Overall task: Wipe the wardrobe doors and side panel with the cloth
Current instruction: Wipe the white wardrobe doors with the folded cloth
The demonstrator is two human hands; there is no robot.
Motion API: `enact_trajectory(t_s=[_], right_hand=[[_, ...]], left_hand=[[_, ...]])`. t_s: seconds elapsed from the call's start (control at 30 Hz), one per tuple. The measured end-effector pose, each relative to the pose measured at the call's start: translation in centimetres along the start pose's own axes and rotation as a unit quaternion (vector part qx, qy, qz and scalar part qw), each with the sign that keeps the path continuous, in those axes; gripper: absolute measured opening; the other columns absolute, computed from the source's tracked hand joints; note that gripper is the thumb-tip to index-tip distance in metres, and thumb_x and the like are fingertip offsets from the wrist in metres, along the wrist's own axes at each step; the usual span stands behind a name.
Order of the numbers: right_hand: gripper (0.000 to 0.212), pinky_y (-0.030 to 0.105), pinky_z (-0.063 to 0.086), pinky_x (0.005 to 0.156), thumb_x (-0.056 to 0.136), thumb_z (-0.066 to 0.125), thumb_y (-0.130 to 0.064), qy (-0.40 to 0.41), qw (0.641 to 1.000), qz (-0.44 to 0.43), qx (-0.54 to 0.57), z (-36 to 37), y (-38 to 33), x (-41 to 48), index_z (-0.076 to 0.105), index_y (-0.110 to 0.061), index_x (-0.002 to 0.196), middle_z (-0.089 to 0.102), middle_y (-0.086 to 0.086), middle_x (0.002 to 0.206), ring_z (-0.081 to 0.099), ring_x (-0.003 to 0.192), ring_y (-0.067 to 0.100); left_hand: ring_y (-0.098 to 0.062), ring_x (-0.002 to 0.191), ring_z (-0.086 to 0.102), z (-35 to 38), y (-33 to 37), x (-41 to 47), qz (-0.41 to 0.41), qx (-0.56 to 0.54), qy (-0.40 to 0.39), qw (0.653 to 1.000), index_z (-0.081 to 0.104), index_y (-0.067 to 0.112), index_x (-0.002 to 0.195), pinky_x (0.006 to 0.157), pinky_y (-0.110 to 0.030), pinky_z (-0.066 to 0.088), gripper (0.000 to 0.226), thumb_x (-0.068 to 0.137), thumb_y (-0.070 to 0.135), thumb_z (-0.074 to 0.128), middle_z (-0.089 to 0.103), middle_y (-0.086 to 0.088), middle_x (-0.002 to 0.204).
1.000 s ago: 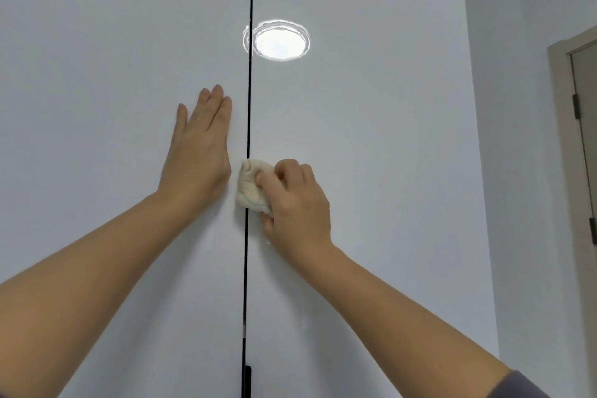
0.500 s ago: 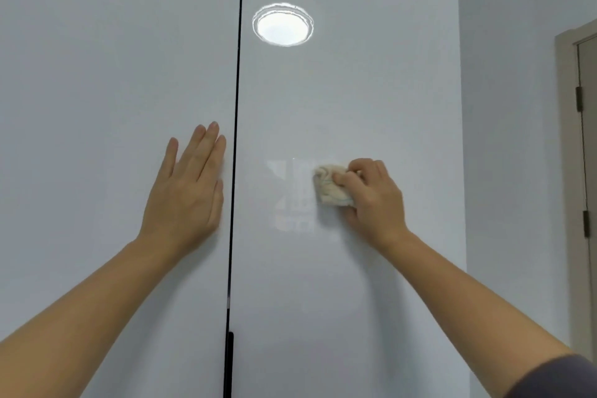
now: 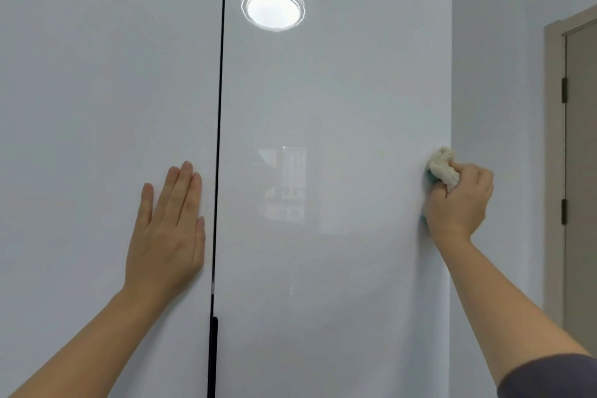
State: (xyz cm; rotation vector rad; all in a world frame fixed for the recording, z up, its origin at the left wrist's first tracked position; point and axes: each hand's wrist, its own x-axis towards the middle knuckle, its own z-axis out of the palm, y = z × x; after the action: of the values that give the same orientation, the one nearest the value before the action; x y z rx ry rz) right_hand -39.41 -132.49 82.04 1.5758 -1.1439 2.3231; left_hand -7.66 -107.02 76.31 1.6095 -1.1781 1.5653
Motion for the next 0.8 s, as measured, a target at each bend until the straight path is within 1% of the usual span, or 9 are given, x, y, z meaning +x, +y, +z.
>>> enact_trajectory(t_s=[0.07,0.13,0.27,0.37,0.47,0.53,0.6,0.7,0.8], right_hand=[[0.023,0.036,0.039,0.063,0.086,0.047,-0.005,0.016,0.998,0.059,-0.003,-0.3,0.4,-0.8,0.052,-0.004,0.108,0.046,0.015,0.121,0.044,0.11,0.031],[0.022,0.037,0.04,0.064,0.086,0.048,-0.005,0.024,0.995,0.095,-0.013,-0.4,0.3,-2.3,0.051,-0.004,0.108,0.045,0.015,0.121,0.044,0.11,0.031],[0.021,0.033,0.036,0.062,0.082,0.049,0.001,0.023,0.997,0.069,0.018,-0.1,-1.8,-7.1,0.052,-0.004,0.102,0.046,0.014,0.115,0.045,0.104,0.03],[0.027,0.032,0.035,0.063,0.08,0.05,0.003,0.003,0.998,0.041,0.05,0.4,-4.4,-10.2,0.054,-0.004,0.105,0.046,0.013,0.112,0.045,0.103,0.029],[0.034,0.031,0.034,0.064,0.076,0.046,-0.004,-0.025,0.997,-0.013,0.075,1.1,-7.5,-12.8,0.057,-0.005,0.108,0.047,0.013,0.111,0.044,0.1,0.028],[0.035,0.031,0.036,0.061,0.072,0.041,-0.014,-0.047,0.993,-0.062,0.089,1.5,-9.9,-14.7,0.054,-0.014,0.104,0.044,0.005,0.109,0.042,0.097,0.024],[0.031,0.03,0.039,0.057,0.071,0.039,-0.018,-0.075,0.986,-0.111,0.099,1.8,-12.2,-16.5,0.048,-0.021,0.101,0.04,-0.002,0.107,0.041,0.094,0.022],[0.035,0.029,0.041,0.055,0.071,0.041,-0.013,-0.103,0.97,-0.186,0.114,2.2,-15.1,-19.2,0.048,-0.022,0.105,0.04,-0.003,0.105,0.04,0.087,0.02],[0.04,0.026,0.034,0.06,0.069,0.049,-0.005,-0.118,0.951,-0.253,0.131,2.7,-16.8,-21.6,0.05,-0.02,0.107,0.043,-0.001,0.102,0.039,0.082,0.019]], left_hand=[[-0.03,0.148,0.016,0.1,0.1,0.0,-0.001,-0.007,0.001,1.0,0.023,-0.006,0.148,0.119,-0.054,0.011,0.057,0.096,0.016,0.026,0.019,-0.018,0.158],[-0.03,0.148,0.014,0.1,0.1,0.0,0.001,-0.012,-0.001,1.0,0.022,-0.006,0.149,0.119,-0.054,0.01,0.057,0.096,0.016,0.026,0.018,-0.018,0.158],[-0.031,0.147,0.016,0.2,0.0,-0.1,0.009,-0.021,0.004,1.0,0.025,-0.006,0.148,0.119,-0.053,0.009,0.054,0.097,0.013,0.026,0.021,-0.018,0.158],[-0.031,0.146,0.022,0.4,-0.2,-0.2,0.013,-0.032,0.026,0.999,0.03,-0.006,0.146,0.119,-0.053,0.012,0.051,0.096,0.003,0.031,0.026,-0.018,0.156],[-0.03,0.144,0.027,0.5,-0.7,-0.3,0.015,-0.049,0.047,0.998,0.035,-0.005,0.144,0.119,-0.052,0.016,0.055,0.09,-0.008,0.037,0.031,-0.017,0.154],[-0.027,0.143,0.03,0.5,-1.1,-0.3,0.019,-0.056,0.055,0.997,0.038,-0.003,0.144,0.119,-0.049,0.019,0.056,0.088,-0.011,0.037,0.035,-0.014,0.153],[-0.025,0.142,0.034,0.3,-1.4,-0.2,0.027,-0.059,0.06,0.996,0.04,-0.001,0.143,0.118,-0.046,0.022,0.056,0.088,-0.012,0.035,0.038,-0.012,0.151],[-0.022,0.139,0.038,-0.2,-1.8,0.0,0.044,-0.065,0.06,0.995,0.045,0.003,0.141,0.116,-0.042,0.027,0.057,0.088,-0.012,0.035,0.042,-0.008,0.149],[-0.02,0.137,0.041,-0.7,-2.5,0.1,0.064,-0.073,0.055,0.994,0.05,0.004,0.139,0.112,-0.041,0.032,0.056,0.086,-0.012,0.038,0.045,-0.006,0.147]])
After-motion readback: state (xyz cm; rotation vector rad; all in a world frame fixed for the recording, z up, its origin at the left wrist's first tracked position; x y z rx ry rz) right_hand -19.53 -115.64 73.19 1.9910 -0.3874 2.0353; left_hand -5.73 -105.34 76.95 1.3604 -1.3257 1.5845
